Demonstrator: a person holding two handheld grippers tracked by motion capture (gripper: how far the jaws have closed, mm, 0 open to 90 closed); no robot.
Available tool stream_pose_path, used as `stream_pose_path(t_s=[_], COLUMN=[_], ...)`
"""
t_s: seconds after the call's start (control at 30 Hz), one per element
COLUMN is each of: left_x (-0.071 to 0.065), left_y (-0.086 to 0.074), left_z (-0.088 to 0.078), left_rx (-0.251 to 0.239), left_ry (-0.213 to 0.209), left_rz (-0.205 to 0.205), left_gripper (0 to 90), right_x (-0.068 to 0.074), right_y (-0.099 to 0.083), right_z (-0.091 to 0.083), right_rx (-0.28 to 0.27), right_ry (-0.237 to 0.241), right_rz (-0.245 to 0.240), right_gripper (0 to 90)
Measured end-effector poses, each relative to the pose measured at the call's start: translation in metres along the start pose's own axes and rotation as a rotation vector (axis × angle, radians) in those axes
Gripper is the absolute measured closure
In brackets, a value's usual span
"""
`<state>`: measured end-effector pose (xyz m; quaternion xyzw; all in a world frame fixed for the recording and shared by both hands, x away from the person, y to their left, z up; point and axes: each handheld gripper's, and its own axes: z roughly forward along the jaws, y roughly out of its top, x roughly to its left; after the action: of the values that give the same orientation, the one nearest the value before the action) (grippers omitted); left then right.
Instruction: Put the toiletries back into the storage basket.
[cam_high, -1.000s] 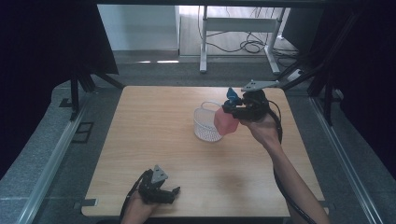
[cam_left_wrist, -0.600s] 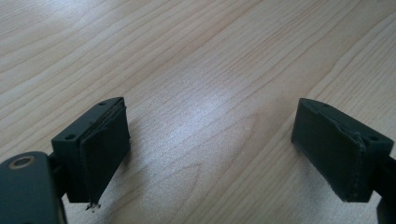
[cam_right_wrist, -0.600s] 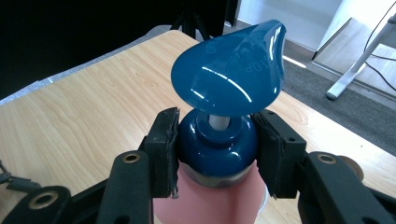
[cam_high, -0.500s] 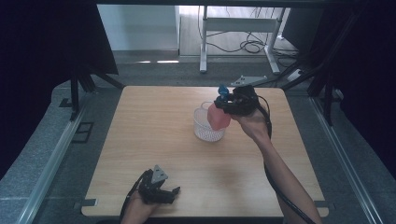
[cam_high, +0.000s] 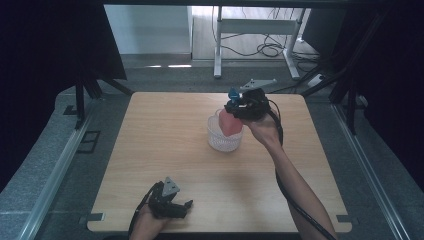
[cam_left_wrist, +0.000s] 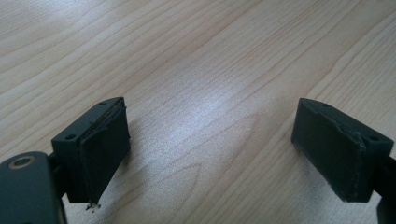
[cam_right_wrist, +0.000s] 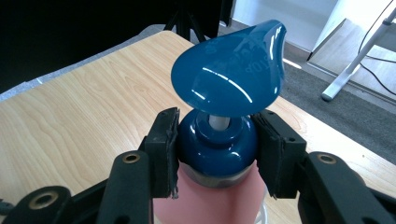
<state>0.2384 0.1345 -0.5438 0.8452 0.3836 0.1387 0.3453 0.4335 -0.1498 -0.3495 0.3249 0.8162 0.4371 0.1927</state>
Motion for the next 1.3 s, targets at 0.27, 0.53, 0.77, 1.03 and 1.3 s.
stream_pose_path(t_s=[0.27,0.53,0.77,1.03,1.3], left_x=[0.0,0.0,0.0,0.0,0.0], left_y=[0.0,0.0,0.0,0.0,0.0], left_z=[0.0,0.0,0.0,0.0,0.0], left_rx=[0.0,0.003,0.004,0.005,0.006], left_ry=[0.0,0.0,0.0,-0.001,0.0], left_rz=[0.0,0.002,0.002,0.0,0.003], left_gripper=[11.1,11.0,11.1,11.1,11.0], right_x=[-0.001,-0.002,0.001,0.003,0.003], right_y=[-0.007,-0.015,-0.022,-0.03,-0.04], right_z=[0.015,0.025,0.033,0.044,0.051], right_rx=[0.012,0.03,0.041,0.06,0.074], right_ry=[-0.005,-0.006,-0.001,0.006,0.01], right_rz=[0.008,0.006,0.004,0.005,0.005], right_gripper=[53.2,53.2,53.2,53.1,53.1])
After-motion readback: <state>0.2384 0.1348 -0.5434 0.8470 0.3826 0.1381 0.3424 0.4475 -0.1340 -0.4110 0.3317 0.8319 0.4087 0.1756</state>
